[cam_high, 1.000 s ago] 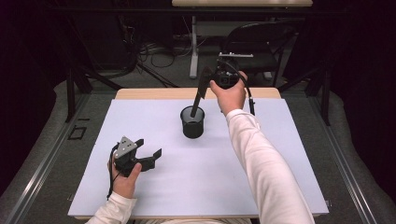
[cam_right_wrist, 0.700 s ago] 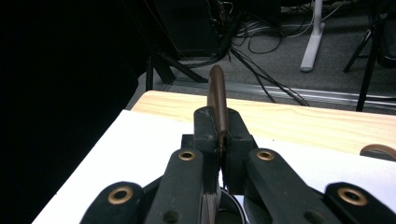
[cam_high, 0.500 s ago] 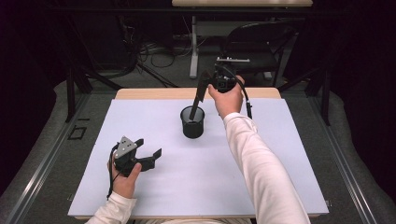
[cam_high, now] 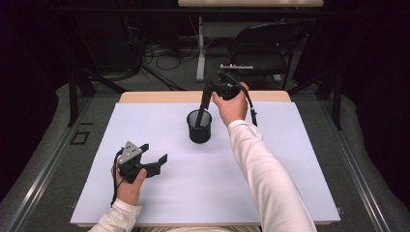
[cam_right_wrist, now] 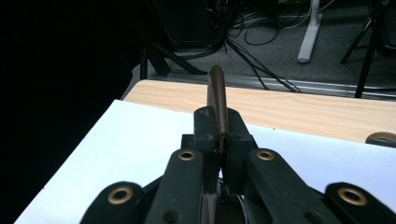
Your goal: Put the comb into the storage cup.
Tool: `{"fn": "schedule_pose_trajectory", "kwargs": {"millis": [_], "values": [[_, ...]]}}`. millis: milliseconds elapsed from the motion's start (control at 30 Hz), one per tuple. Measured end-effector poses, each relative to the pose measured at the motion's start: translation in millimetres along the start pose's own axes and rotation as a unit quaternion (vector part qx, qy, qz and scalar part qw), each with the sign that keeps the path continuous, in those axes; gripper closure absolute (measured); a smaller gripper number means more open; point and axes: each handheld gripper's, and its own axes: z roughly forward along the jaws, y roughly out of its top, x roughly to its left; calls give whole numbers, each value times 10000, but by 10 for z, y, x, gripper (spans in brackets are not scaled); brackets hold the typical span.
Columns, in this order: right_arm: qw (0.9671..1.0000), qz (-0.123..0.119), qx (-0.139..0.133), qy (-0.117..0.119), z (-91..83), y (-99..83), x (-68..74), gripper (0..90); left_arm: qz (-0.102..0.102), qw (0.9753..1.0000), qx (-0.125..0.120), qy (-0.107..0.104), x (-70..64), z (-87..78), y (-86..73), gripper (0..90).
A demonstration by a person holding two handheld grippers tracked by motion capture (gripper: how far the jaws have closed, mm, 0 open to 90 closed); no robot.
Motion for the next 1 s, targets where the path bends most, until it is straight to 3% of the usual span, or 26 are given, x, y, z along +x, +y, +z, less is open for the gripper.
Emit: {"fn": "schedule_pose_trajectory", "kwargs": {"millis": [567,1000], "values": [[9999,-45,115,-6,124,-99,82,873,3,10000,-4,-13,5,-5,0,161],[9998,134,174,-14,172,-192,-4,873,-1,10000,7,-5,1,-3,0,161]]}}
